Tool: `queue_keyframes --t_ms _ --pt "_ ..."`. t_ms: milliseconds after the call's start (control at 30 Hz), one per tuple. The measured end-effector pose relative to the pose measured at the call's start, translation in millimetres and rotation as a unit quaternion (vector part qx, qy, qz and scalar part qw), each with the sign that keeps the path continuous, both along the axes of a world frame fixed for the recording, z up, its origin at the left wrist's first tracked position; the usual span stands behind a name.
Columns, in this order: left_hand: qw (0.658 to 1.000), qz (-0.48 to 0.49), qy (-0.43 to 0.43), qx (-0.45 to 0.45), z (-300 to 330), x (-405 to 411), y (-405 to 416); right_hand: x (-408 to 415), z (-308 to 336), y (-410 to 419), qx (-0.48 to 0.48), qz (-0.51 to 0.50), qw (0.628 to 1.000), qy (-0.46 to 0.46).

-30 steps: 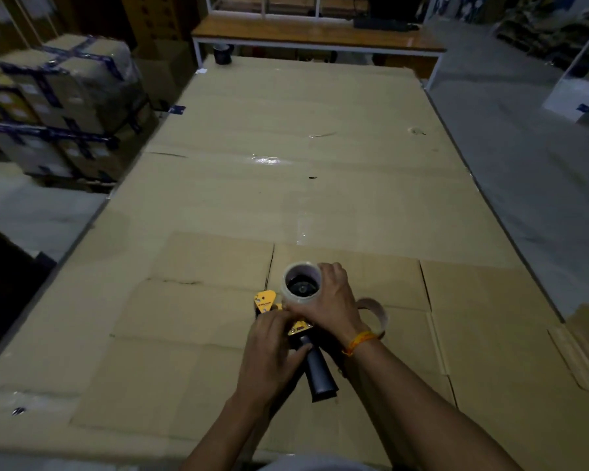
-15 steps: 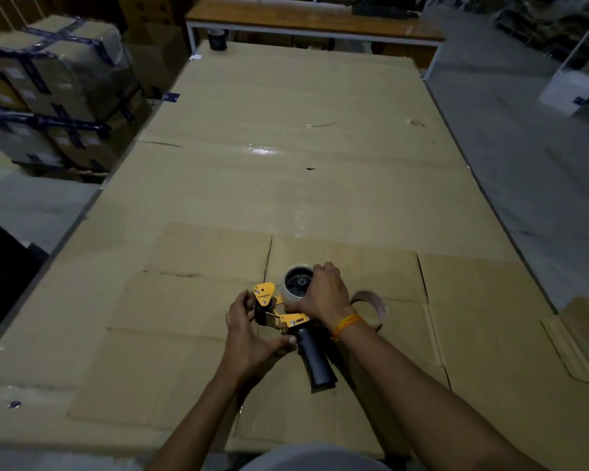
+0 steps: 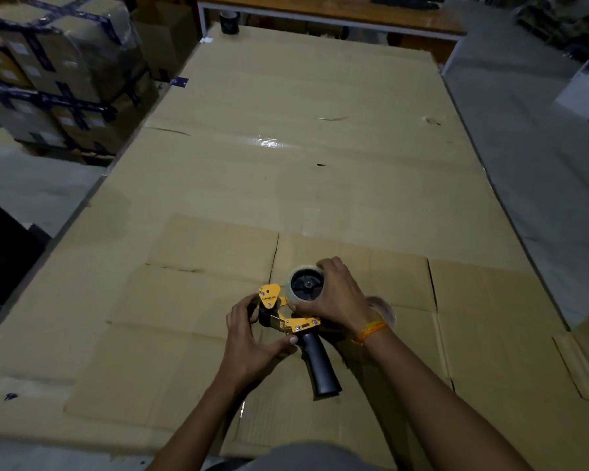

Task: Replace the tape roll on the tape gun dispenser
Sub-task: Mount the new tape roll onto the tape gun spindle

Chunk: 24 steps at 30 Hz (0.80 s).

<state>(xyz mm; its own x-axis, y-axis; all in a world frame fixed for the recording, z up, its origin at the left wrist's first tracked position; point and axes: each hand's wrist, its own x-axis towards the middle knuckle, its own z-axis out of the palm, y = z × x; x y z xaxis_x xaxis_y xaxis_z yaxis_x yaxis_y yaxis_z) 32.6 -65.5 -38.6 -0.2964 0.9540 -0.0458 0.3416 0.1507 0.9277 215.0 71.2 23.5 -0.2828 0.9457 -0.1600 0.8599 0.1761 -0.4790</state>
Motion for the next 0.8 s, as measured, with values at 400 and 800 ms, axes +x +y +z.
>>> queue_keyframes --t_ms 400,800 --pt "1.000 0.013 0.004 -0.020 1.4 -2.0 -3.4 24.1 30.4 30.4 -0.096 0.178 0.979 0.005" --pt "0.998 0.034 -0.050 -0.028 -6.0 -4.7 -4.9 -3.9 40.3 -0.2 0.035 0.218 0.968 -0.118"
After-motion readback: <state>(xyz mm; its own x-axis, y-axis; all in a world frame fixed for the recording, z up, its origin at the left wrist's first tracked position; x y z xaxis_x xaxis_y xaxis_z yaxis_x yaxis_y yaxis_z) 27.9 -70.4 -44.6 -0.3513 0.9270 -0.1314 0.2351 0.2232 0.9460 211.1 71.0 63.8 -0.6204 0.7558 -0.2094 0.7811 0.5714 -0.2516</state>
